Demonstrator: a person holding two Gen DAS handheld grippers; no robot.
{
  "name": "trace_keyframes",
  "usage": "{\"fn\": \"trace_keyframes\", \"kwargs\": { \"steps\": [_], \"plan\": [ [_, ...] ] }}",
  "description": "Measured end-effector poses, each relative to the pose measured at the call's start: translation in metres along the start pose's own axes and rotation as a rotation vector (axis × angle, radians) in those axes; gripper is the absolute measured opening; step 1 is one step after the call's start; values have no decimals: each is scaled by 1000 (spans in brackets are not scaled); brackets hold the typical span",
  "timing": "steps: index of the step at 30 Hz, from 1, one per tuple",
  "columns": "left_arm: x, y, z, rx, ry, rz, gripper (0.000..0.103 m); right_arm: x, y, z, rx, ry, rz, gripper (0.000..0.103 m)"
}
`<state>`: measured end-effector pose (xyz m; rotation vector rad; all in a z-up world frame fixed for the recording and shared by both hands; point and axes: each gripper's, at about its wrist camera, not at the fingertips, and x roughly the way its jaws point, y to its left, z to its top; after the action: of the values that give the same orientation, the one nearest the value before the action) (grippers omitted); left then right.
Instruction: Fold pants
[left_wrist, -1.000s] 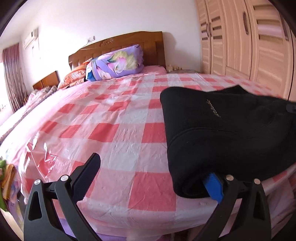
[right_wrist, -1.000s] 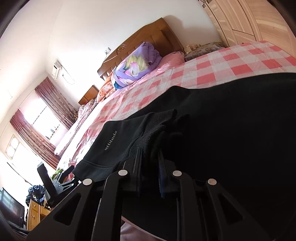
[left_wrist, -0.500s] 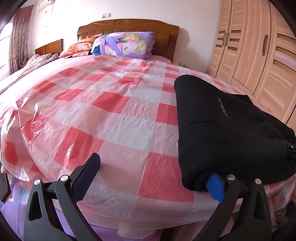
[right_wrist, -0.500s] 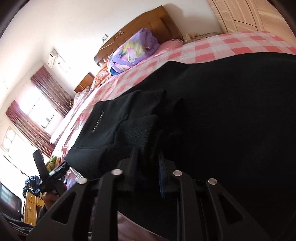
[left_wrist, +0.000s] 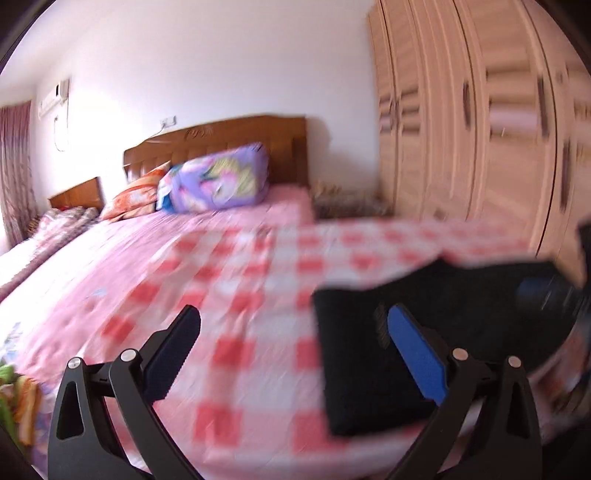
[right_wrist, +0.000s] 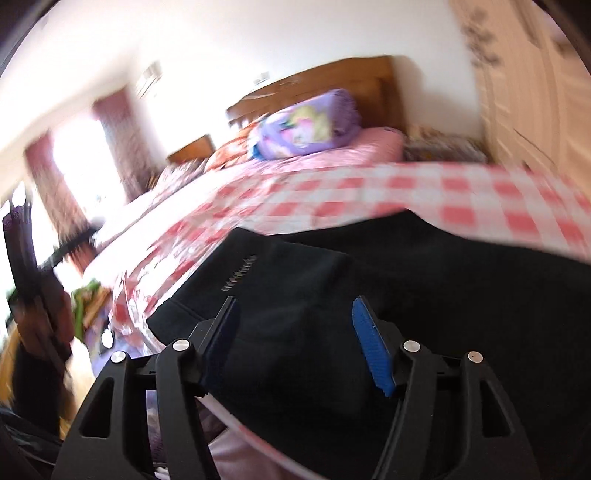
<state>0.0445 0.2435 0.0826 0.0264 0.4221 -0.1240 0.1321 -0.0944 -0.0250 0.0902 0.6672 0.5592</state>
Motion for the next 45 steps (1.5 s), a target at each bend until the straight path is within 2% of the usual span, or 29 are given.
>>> {"fn": "trace_keyframes", "kwargs": {
  "steps": [2,4,6,8,11,12,14,15,18,26,28,29,30,32,35,36,38,40,42,43,45],
  "plan": [
    [27,-17,22,-20,21,-65,102,21,17,5,-60,30,-5,63],
    [74,-44,35,1,101,-121,102,36,26,2,-101,62,-20,63],
    [128,-69,31,13,232,-161,102,51,30,-10,-146,121,-82,63],
    [177,-82,17,7,353,-204,102,62,22,-23,-140,178,-108,64],
    [222,-86,-12,39,466,-108,101,55,16,-39,-187,115,-72,64],
    [236,-80,-25,23,506,-101,101,54,14,-41,-192,107,-58,64],
    [232,-75,-24,-4,483,-118,101,52,12,-41,-173,100,-48,64],
    [229,-74,-25,4,477,-102,101,51,12,-41,-171,98,-43,65],
    [230,-77,-27,37,491,-79,102,50,9,-40,-157,100,-31,65],
    [235,-78,-27,38,489,-62,102,34,-2,-37,-103,137,26,66],
    [235,-79,-28,38,488,-61,102,17,-11,-33,-68,127,24,77],
    [235,-79,-28,38,487,-60,102,-1,-21,-31,-52,79,-31,91],
    [235,-79,-28,41,486,-57,102,-10,-29,-31,-43,50,-88,92],
    [236,-80,-28,46,485,-51,102,-24,-54,-34,-14,47,-195,92],
    [236,-82,-28,52,485,-40,102,-29,-102,-50,70,126,-360,92],
    [236,-82,-29,54,485,-37,102,-25,-117,-60,95,192,-401,93],
    [236,-83,-29,55,483,-33,102,-31,-117,-66,45,183,-362,93],
    [235,-83,-29,58,480,-27,102,-35,-118,-62,65,206,-349,92],
    [235,-84,-29,62,478,-22,102,-44,-122,-48,100,179,-315,92],
    [235,-84,-29,61,477,-22,102,-47,-124,-40,96,158,-319,93],
    [235,-84,-29,62,478,-23,102,-45,-132,-14,65,124,-380,93]
  ]
}}
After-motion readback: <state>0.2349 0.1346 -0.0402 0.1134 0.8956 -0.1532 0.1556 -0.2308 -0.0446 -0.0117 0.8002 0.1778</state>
